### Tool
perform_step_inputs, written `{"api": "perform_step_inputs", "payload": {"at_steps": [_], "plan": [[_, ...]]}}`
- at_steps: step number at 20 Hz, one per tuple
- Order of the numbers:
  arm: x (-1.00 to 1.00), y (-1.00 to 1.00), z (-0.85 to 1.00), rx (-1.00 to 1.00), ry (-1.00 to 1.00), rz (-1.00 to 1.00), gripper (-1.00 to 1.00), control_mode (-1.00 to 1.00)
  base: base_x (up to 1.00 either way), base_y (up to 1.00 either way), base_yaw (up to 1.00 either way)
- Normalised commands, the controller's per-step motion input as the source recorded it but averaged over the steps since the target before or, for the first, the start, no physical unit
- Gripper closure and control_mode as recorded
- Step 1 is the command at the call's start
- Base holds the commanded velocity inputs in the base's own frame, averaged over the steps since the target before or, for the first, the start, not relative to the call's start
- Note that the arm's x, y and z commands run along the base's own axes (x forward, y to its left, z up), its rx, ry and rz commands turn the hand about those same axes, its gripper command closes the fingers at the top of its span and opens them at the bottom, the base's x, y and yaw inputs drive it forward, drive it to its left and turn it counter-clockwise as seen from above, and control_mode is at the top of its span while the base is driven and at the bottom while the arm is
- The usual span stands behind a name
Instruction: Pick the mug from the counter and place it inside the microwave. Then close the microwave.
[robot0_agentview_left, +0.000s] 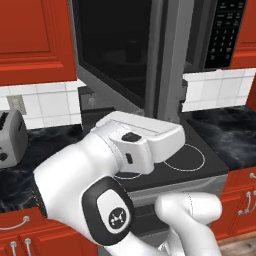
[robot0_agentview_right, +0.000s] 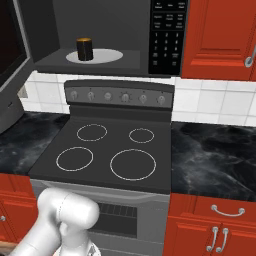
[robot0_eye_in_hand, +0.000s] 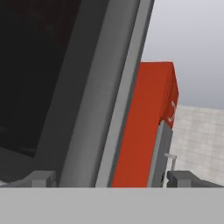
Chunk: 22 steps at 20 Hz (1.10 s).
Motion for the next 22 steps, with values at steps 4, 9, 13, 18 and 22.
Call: {"api": "perform_step_inputs", "payload": {"at_steps": [4,9,13,18,22], "plan": [[0.33,-0.73,0.08,0.00,0.05,0.00,-1.00,-1.00,0.00,0.00,0.00],[0.49,-0.75,0.01,0.01,0.07,0.03,-1.00,-1.00,0.00,0.00,0.00],[0.53,-0.71,0.00,0.02,0.09,0.04,-1.00,-1.00,0.00,0.00,0.00],[0.58,-0.67,0.00,0.02,0.11,0.04,-1.00,-1.00,0.00,0.00,0.00],[0.59,-0.64,0.00,0.02,0.11,0.05,-1.00,-1.00,0.00,0.00,0.00]]}}
